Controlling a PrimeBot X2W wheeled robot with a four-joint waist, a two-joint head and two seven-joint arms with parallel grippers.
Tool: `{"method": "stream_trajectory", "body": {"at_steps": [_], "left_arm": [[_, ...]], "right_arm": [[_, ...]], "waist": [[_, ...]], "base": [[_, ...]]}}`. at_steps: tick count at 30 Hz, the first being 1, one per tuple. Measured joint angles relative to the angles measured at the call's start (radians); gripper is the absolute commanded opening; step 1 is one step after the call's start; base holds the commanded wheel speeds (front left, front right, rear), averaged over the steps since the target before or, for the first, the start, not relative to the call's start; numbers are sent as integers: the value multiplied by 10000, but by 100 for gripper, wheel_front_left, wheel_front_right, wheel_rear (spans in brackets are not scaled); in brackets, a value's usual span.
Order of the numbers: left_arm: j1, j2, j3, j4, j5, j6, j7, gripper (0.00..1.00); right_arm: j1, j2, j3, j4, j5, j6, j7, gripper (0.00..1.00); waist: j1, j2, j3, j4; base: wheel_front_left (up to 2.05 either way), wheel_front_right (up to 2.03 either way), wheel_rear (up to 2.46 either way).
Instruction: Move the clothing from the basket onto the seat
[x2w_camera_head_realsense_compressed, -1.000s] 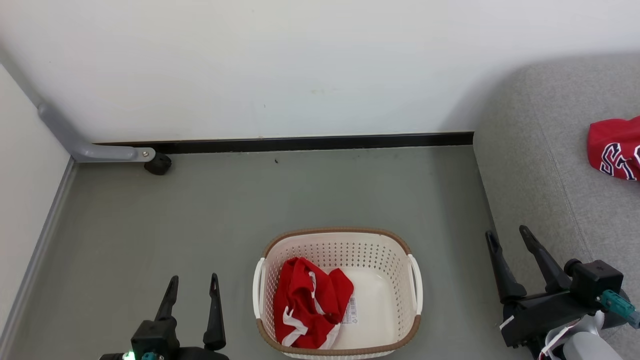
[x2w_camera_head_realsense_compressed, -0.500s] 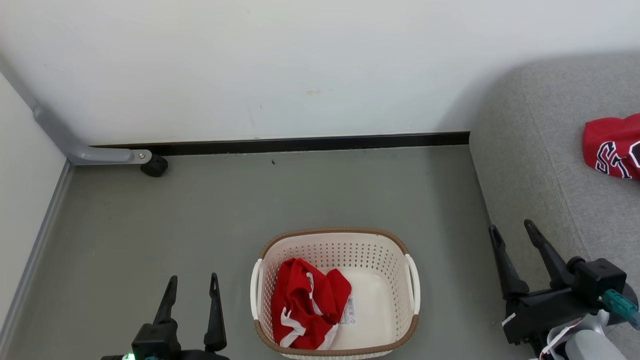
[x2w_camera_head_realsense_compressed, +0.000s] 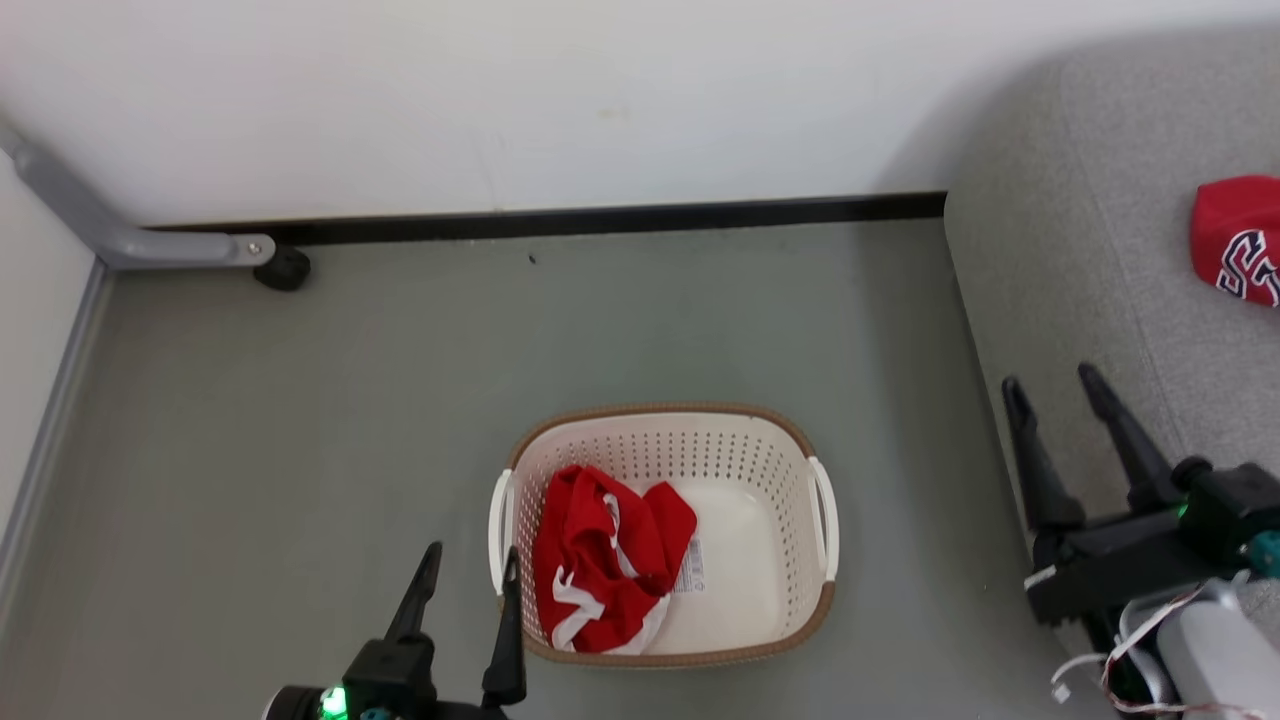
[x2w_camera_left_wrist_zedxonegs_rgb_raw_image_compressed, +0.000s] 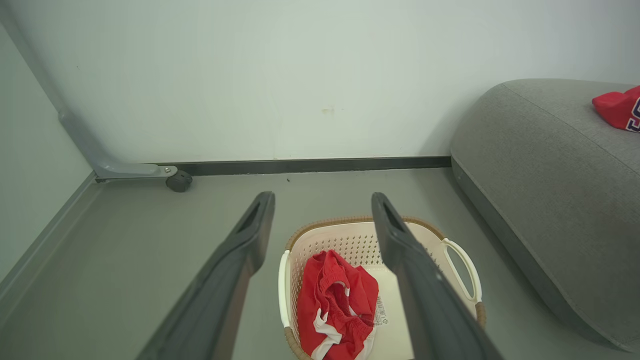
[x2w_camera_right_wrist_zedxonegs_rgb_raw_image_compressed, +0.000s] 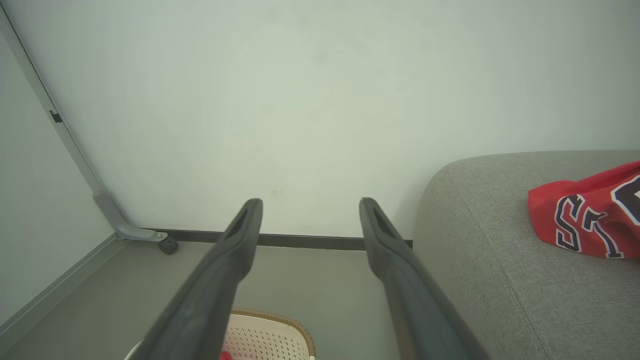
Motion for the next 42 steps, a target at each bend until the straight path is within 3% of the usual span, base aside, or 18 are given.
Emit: {"method": "stream_trajectory", "body": {"at_steps": [8,17,42], "left_arm": [[-1167,-56,-817,481,-36,-96,0,100],[-2817,-67,-2159,1005,-1160,109,0,100],[-7014,-151,-2510,4370,-3231,443,740,100]], "right_arm": [[-1202,-391,-272,-573,-180,173,-2,100],[-2248,-594,-334,-1047,-274,353,-2,100],[-4029,-972,-690,-2447,-334,539,-4,100]], "waist": [[1,0,1020,-40],[2,1,2277,-105],[3,2,5817,-633]], "base": [[0,0,0],[0,0,0],[0,0,0]]}}
